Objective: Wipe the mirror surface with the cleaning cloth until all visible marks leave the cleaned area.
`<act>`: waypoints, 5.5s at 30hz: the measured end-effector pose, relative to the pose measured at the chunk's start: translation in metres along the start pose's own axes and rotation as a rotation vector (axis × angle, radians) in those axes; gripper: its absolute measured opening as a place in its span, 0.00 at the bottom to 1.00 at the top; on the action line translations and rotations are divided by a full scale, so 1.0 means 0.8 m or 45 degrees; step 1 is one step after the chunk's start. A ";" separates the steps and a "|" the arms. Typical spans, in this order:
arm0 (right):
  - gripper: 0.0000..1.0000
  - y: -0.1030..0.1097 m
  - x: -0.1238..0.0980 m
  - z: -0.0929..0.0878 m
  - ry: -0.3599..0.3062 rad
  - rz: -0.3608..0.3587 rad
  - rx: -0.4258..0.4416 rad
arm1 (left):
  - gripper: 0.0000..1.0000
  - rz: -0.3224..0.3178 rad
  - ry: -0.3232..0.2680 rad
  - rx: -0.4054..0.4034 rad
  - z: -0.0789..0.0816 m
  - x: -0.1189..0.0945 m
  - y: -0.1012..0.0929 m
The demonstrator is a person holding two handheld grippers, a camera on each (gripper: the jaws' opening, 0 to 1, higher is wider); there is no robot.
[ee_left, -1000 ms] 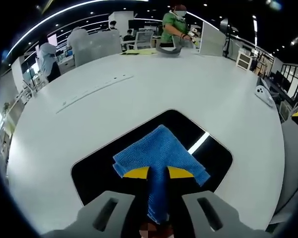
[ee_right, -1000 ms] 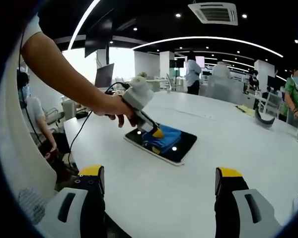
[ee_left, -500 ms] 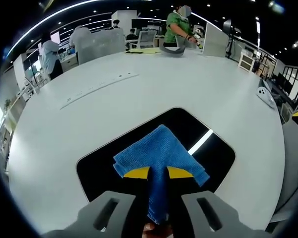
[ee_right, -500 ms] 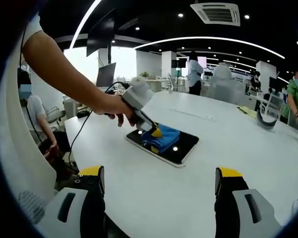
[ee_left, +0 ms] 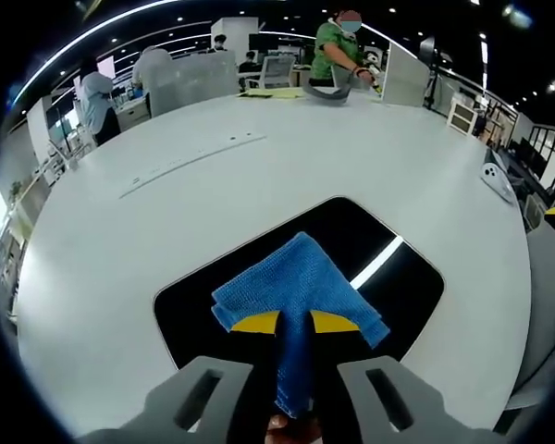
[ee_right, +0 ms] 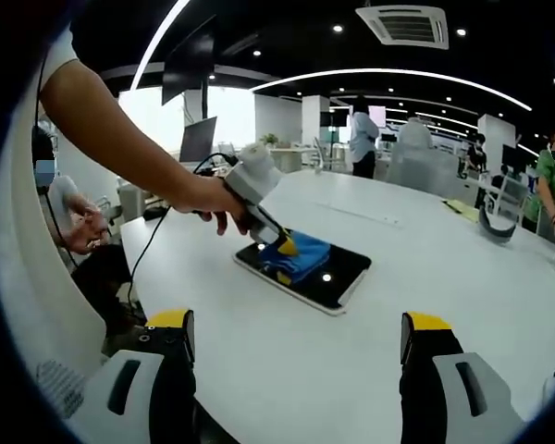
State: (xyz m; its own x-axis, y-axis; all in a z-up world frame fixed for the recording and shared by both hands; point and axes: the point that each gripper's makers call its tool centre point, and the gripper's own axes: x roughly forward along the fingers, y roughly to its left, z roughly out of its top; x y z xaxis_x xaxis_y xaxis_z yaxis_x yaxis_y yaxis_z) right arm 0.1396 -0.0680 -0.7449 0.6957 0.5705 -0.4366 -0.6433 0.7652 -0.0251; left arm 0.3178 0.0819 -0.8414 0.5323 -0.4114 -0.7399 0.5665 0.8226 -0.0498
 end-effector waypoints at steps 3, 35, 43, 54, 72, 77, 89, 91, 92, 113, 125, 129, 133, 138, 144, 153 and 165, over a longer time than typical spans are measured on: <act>0.92 0.002 0.001 0.000 0.001 0.004 -0.002 | 0.09 0.003 -0.001 -0.001 -0.002 -0.002 0.004; 0.92 0.020 0.001 0.000 -0.004 0.020 0.002 | 0.09 -0.002 0.024 -0.035 -0.022 -0.028 0.035; 0.92 0.023 0.003 0.002 -0.007 0.028 -0.005 | 0.09 0.004 0.028 -0.038 -0.026 -0.033 0.040; 0.93 0.021 0.008 0.007 -0.004 0.041 -0.022 | 0.08 -0.009 0.032 -0.035 -0.028 -0.035 0.045; 0.92 0.022 0.012 0.007 -0.008 0.052 -0.026 | 0.09 -0.011 0.019 -0.046 -0.033 -0.039 0.051; 0.92 0.021 0.012 0.008 -0.014 0.048 -0.021 | 0.09 -0.010 0.016 -0.032 -0.033 -0.040 0.048; 0.92 0.022 0.019 0.015 -0.030 0.063 -0.023 | 0.09 -0.007 0.019 -0.026 -0.035 -0.037 0.054; 0.92 0.021 0.020 0.016 -0.029 0.064 -0.026 | 0.09 -0.006 0.017 -0.027 -0.035 -0.037 0.054; 0.92 0.020 0.020 0.017 -0.033 0.064 -0.025 | 0.09 -0.003 0.012 -0.027 -0.036 -0.038 0.053; 0.92 0.029 0.026 0.019 -0.046 0.092 -0.023 | 0.10 0.003 -0.017 -0.006 -0.051 -0.049 0.043; 0.92 0.026 0.016 0.016 -0.050 0.079 -0.018 | 0.10 0.017 -0.023 -0.021 -0.053 -0.052 0.041; 0.92 0.027 0.015 0.015 -0.051 0.079 -0.016 | 0.10 0.022 -0.026 -0.026 -0.055 -0.054 0.039; 0.92 0.028 0.015 0.016 -0.055 0.081 -0.016 | 0.10 0.024 -0.030 -0.032 -0.056 -0.055 0.038; 0.92 0.028 0.016 0.016 -0.053 0.088 -0.018 | 0.10 0.027 -0.038 -0.044 -0.057 -0.056 0.037; 0.92 0.028 0.016 0.014 -0.054 0.091 -0.015 | 0.10 0.021 -0.040 -0.037 -0.059 -0.057 0.034; 0.92 0.031 0.018 0.013 -0.056 0.100 -0.012 | 0.10 0.017 -0.040 -0.040 -0.063 -0.060 0.029; 0.92 0.025 0.022 0.019 -0.068 0.107 -0.011 | 0.11 0.001 -0.060 0.033 -0.064 -0.061 0.026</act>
State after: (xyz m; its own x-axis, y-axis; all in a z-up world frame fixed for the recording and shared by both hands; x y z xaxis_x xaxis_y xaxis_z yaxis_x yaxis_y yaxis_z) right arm 0.1440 -0.0384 -0.7391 0.6547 0.6480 -0.3891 -0.7030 0.7112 0.0017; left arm 0.2711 0.1391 -0.8404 0.5614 -0.4289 -0.7077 0.5817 0.8128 -0.0311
